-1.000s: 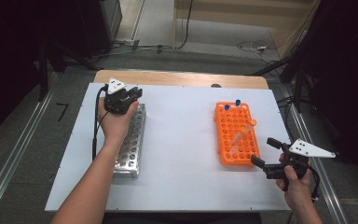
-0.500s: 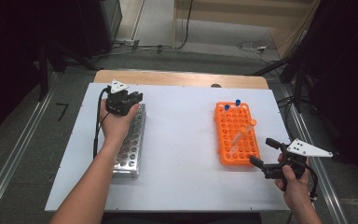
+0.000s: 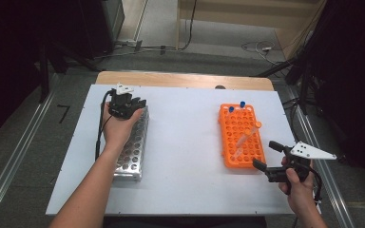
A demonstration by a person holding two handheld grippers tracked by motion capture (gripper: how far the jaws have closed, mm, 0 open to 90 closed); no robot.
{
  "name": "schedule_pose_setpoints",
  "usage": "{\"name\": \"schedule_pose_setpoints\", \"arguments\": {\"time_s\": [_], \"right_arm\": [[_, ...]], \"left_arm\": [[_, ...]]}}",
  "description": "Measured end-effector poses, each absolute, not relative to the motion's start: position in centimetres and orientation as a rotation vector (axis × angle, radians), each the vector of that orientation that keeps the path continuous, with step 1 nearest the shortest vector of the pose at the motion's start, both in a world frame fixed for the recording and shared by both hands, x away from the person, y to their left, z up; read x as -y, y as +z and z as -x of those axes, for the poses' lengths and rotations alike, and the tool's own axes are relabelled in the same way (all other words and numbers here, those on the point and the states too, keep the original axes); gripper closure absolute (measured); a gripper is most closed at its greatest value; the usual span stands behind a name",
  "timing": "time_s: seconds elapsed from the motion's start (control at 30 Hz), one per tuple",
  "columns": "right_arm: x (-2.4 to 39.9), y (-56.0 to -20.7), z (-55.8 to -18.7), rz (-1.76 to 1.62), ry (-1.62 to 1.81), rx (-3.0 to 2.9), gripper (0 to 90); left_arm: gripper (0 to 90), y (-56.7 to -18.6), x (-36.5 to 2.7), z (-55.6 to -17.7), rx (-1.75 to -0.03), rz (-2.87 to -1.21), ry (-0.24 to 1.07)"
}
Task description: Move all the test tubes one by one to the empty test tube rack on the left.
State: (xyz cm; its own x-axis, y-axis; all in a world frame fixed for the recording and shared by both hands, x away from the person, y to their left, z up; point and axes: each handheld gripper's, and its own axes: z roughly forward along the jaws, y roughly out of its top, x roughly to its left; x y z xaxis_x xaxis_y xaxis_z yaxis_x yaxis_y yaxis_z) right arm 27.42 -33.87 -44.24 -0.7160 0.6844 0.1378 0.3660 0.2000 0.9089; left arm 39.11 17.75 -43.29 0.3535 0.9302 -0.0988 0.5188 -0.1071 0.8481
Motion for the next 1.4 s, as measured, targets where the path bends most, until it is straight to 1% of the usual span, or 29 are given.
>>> {"name": "schedule_pose_setpoints", "arguments": {"time_s": [0.13, 0.2, 0.23, 0.27, 0.3, 0.33, 0.4, 0.43, 0.53, 0.57, 0.7, 0.9, 0.97, 1.07, 1.13, 1.17, 1.33, 1.4], "right_arm": [[33.8, -44.3, -27.5, -0.993, 1.524, -2.186, 0.0], [33.7, -44.4, -27.5, -0.995, 1.521, -2.193, 0.0], [33.5, -44.6, -27.6, -0.990, 1.522, -2.200, 0.0], [33.5, -44.6, -27.6, -0.990, 1.522, -2.200, 0.0], [33.4, -44.6, -27.6, -0.985, 1.522, -2.208, 0.0], [33.4, -44.6, -27.6, -0.985, 1.522, -2.208, 0.0], [33.1, -44.8, -27.7, -0.977, 1.525, -2.221, 0.0], [33.1, -44.8, -27.7, -0.977, 1.525, -2.221, 0.0], [32.8, -44.9, -27.7, -0.975, 1.534, -2.233, 0.0], [32.8, -44.9, -27.7, -0.975, 1.534, -2.233, 0.0], [32.4, -45.1, -27.8, -0.965, 1.547, -2.253, 0.0], [31.9, -45.4, -27.9, -0.954, 1.559, -2.270, 0.0], [31.5, -45.5, -28.0, -0.951, 1.556, -2.284, 0.0], [31.2, -45.7, -28.0, -0.946, 1.553, -2.291, 0.0], [31.0, -45.8, -28.1, -0.936, 1.548, -2.305, 0.2], [30.9, -45.9, -28.1, -0.938, 1.543, -2.305, 3.2], [30.2, -46.1, -28.2, -0.941, 1.529, -2.314, 4.6], [29.9, -46.2, -28.2, -0.942, 1.527, -2.323, 7.0]], "left_arm": [[60.1, -42.9, -18.1, -38.8, -1.276, -1.730, 0.573], [52.0, -42.4, -18.3, -38.2, -1.244, -1.697, 0.550], [40.0, -42.2, -18.2, -38.0, -1.232, -1.690, 0.538], [40.0, -42.0, -18.1, -37.8, -1.228, -1.685, 0.535], [27.0, -41.7, -18.0, -37.4, -1.215, -1.682, 0.531], [27.0, -41.5, -17.9, -37.0, -1.198, -1.675, 0.523], [19.3, -41.1, -17.8, -36.0, -1.165, -1.655, 0.504], [19.3, -41.0, -17.7, -35.6, -1.151, -1.650, 0.495], [11.6, -40.7, -17.5, -34.0, -1.118, -1.623, 0.479], [11.6, -40.6, -17.5, -33.5, -1.105, -1.618, 0.473], [6.2, -40.7, -17.1, -31.4, -1.054, -1.610, 0.454], [3.0, -40.9, -16.5, -28.7, -1.007, -1.606, 0.434], [0.2, -41.0, -16.3, -28.1, -0.991, -1.599, 0.423], [0.0, -41.2, -15.8, -27.2, -0.964, -1.619, 0.440], [0.0, -41.5, -15.5, -26.8, -0.946, -1.625, 0.427], [0.0, -41.6, -15.3, -26.6, -0.940, -1.633, 0.423], [0.0, -41.7, -14.6, -25.6, -0.914, -1.641, 0.407], [0.0, -41.8, -14.3, -25.3, -0.907, -1.646, 0.405]]}}
